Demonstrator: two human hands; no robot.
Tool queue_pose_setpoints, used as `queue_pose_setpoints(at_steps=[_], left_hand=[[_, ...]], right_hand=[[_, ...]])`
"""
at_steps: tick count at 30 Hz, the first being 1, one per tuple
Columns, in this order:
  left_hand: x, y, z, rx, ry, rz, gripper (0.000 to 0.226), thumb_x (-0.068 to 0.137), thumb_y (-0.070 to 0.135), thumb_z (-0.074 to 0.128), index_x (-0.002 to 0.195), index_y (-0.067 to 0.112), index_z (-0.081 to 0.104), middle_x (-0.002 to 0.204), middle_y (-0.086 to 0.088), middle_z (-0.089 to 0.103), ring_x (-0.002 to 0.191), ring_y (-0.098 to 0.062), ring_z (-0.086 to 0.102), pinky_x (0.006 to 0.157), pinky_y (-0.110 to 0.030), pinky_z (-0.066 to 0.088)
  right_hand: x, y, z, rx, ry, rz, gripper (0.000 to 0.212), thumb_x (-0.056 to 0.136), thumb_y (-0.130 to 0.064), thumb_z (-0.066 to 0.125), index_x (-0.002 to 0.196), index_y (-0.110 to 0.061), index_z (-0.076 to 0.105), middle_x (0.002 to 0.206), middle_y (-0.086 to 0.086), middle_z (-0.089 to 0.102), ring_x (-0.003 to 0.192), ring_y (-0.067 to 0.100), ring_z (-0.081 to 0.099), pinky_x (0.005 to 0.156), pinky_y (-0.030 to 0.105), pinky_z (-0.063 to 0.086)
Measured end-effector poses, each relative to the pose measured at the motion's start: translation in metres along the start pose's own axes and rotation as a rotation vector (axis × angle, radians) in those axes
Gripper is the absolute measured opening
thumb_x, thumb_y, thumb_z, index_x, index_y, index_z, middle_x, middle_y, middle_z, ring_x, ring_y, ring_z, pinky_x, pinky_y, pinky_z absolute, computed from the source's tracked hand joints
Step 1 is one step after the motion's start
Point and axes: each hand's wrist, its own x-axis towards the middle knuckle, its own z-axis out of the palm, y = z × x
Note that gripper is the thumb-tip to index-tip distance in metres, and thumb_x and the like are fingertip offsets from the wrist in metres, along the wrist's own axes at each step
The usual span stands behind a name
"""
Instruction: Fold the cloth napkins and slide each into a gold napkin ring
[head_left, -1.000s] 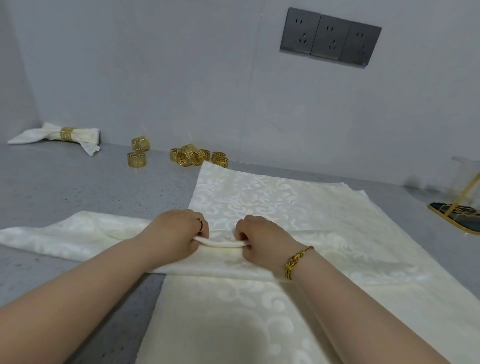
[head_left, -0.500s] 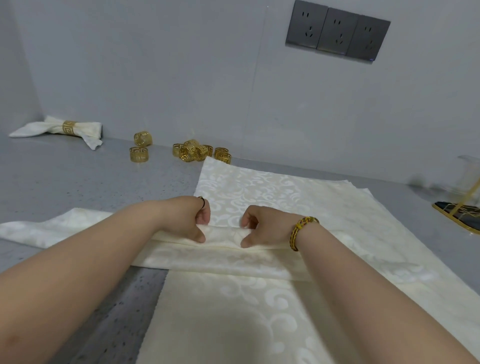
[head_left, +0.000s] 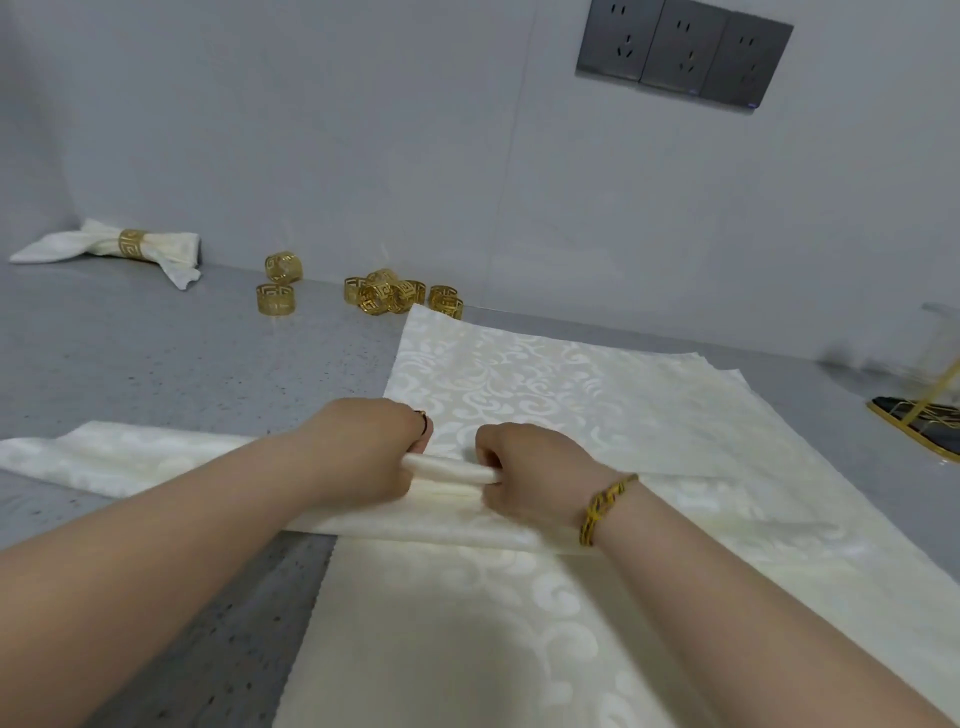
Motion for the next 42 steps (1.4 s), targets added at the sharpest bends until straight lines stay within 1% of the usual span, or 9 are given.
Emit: queue_pose_setpoints(at_steps=[4,8,11,16,19,24,27,31,42], left_hand=[[-0.028,0.006,0.013,0.103,0.228,0.069,0.023,0.083,0.024,0.055,0.072,0.032,0.036,0.065,0.016,0.027,0.053,0.0,0.026,0.046,-0.012,0.019],[-0.05,-0.003,0.022,-0.021,0.394,0.226,0.034,0.034,0.023,0.078,0.054,0.032,0.052,0.054,0.024,0.03,0.045,-0.001,0.027,0.04,0.001,0.001],[-0.06,-0.009,0.031,-0.164,0.436,0.303,0.007,0.054,0.03,0.054,0.06,0.032,0.057,0.065,0.026,0.055,0.075,0.001,0.046,0.047,-0.001,0.033],[-0.069,-0.01,0.029,-0.324,0.276,0.15,0.067,0.066,0.071,0.028,0.088,0.023,0.068,0.096,0.039,0.043,0.09,0.015,0.044,0.078,0.002,0.032],[-0.062,0.002,0.028,-0.257,0.275,-0.021,0.043,0.092,0.049,0.037,0.073,0.014,0.053,0.1,0.012,0.057,0.089,-0.005,0.051,0.076,-0.018,0.039],[-0.052,0.028,0.037,-0.153,0.245,-0.159,0.018,0.097,0.03,0.033,0.103,0.02,0.047,0.12,0.003,0.047,0.107,-0.014,0.045,0.078,-0.022,0.03],[-0.055,0.025,0.04,-0.134,0.168,-0.162,0.056,0.092,0.04,0.008,0.142,0.021,0.026,0.145,0.005,0.031,0.131,-0.013,0.03,0.101,-0.019,0.022],[-0.062,0.02,0.038,-0.126,0.026,-0.169,0.05,0.1,0.038,0.015,0.147,0.024,0.009,0.156,0.005,0.006,0.142,-0.01,0.006,0.113,-0.023,0.003],[-0.082,-0.002,0.03,-0.101,-0.142,-0.335,0.058,0.096,0.052,0.015,0.147,0.028,0.001,0.155,0.009,-0.003,0.143,-0.009,-0.003,0.115,-0.038,-0.003]], right_hand=[[-0.025,-0.003,0.024,-0.207,0.317,-0.16,0.031,0.067,-0.004,0.068,0.076,-0.017,0.041,0.079,0.001,0.05,0.072,0.021,0.047,0.054,0.026,0.021],[-0.041,-0.002,0.037,-0.163,0.375,-0.127,0.045,0.028,-0.005,0.08,0.058,-0.018,0.049,0.055,-0.007,0.05,0.045,0.013,0.048,0.042,0.015,0.02],[-0.054,-0.003,0.036,-0.074,0.356,-0.17,0.026,0.046,-0.003,0.068,0.065,-0.013,0.053,0.063,-0.001,0.055,0.053,0.019,0.053,0.044,0.019,0.028],[-0.066,-0.005,0.031,0.045,0.205,-0.136,0.023,0.088,-0.022,0.049,0.106,-0.009,0.057,0.11,0.002,0.053,0.103,0.02,0.046,0.078,0.027,0.04],[-0.067,-0.02,0.022,0.036,0.226,-0.035,0.027,0.093,-0.037,0.042,0.084,-0.014,0.053,0.092,0.0,0.045,0.094,0.019,0.045,0.071,0.026,0.032],[-0.039,-0.038,0.029,-0.203,0.291,0.241,0.029,0.093,-0.031,0.043,0.106,-0.008,0.054,0.101,0.009,0.053,0.094,0.027,0.056,0.066,0.029,0.031],[-0.038,-0.041,0.036,-0.155,0.249,0.277,0.038,0.074,-0.038,0.041,0.074,-0.012,0.067,0.074,0.007,0.061,0.067,0.024,0.063,0.059,0.023,0.046],[-0.045,-0.019,0.049,-0.024,0.053,0.273,0.066,0.09,-0.046,0.001,0.142,-0.014,0.026,0.151,0.009,0.021,0.14,0.023,0.017,0.115,0.036,0.01],[-0.115,0.083,0.026,0.022,-0.029,0.74,0.061,0.097,-0.048,0.018,0.146,-0.012,0.014,0.155,0.008,0.008,0.143,0.022,0.006,0.116,0.039,0.006]])
